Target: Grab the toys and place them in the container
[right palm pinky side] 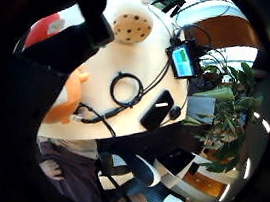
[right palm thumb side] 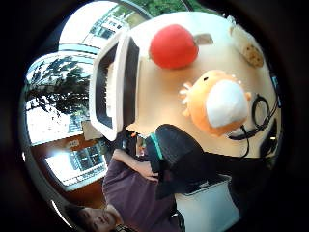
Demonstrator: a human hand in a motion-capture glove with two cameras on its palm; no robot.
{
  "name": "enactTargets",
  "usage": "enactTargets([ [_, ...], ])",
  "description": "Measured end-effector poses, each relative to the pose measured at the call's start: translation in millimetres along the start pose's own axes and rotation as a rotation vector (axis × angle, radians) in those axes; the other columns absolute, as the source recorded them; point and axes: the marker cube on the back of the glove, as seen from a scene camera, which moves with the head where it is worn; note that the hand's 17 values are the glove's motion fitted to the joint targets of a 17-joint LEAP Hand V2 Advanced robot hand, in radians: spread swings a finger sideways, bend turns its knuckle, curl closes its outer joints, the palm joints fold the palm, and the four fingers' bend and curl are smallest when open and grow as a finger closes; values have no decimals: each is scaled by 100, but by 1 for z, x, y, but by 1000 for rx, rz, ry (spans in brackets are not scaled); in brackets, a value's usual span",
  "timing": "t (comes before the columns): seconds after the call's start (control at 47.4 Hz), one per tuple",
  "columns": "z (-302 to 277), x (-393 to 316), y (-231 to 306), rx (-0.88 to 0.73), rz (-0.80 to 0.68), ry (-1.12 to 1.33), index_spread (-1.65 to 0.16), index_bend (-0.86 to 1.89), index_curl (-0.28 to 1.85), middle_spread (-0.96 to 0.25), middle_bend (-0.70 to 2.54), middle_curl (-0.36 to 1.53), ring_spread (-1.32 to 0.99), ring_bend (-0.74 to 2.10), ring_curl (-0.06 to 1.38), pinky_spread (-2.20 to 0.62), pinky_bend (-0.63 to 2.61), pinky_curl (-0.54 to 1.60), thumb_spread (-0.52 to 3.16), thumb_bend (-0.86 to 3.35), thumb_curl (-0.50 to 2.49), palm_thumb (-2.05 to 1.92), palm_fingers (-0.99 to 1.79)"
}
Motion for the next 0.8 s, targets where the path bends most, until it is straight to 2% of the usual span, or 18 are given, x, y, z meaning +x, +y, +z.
enactTargets([
  [0.127,64,-5,-19,-127,-3,47,-24,9,14,-2,14,18,0,48,19,3,106,39,124,-2,20,-3,-14],
  [0.211,87,-8,-32,-63,-24,36,-24,11,15,1,14,18,1,57,21,2,106,39,125,4,24,10,-6],
  [0.232,88,-9,-34,-37,-33,33,-24,10,15,1,15,19,2,51,19,3,108,39,121,-1,23,2,-15],
  [0.253,87,-9,-36,-9,-45,30,-25,16,16,0,18,20,0,64,24,1,106,38,127,9,27,19,10],
  [0.274,87,-10,-38,21,-59,24,-26,15,16,1,17,19,0,64,22,1,106,38,126,9,28,20,8],
  [0.295,86,-11,-40,51,-73,17,-26,18,17,0,21,21,-2,69,24,-2,104,37,127,11,30,25,19],
  [0.316,85,-12,-43,79,-87,10,-26,23,18,-4,31,24,-8,77,25,-7,99,35,129,14,31,30,43],
  [0.359,83,-14,-47,117,-109,-3,-27,18,16,-8,38,25,-14,90,26,-14,98,32,129,20,36,41,69],
  [0.401,79,-17,-51,125,-121,-13,-28,19,17,-13,39,26,-19,96,28,-20,99,32,120,23,40,51,78],
  [0.464,68,-20,-55,106,-128,-37,-31,23,17,-18,57,33,-24,110,34,-25,103,34,107,26,47,62,115],
  [0.485,63,-21,-55,101,-130,-46,-32,25,18,-19,62,35,-26,112,36,-26,103,35,104,26,48,63,117],
  [0.527,50,-23,-55,102,-134,-67,-33,26,20,-22,65,37,-28,115,39,-29,104,38,97,25,51,64,108],
  [0.549,41,-25,-54,106,-136,-79,-35,33,23,-23,74,41,-29,118,42,-30,103,39,94,26,52,65,120],
  [0.57,32,-27,-53,110,-138,-90,-36,35,23,-24,78,43,-30,120,43,-31,102,40,91,26,53,66,120],
  [0.802,-106,-82,-29,243,-214,-41,-44,53,33,-31,99,58,-35,130,51,-37,109,46,67,22,65,68,106],
])
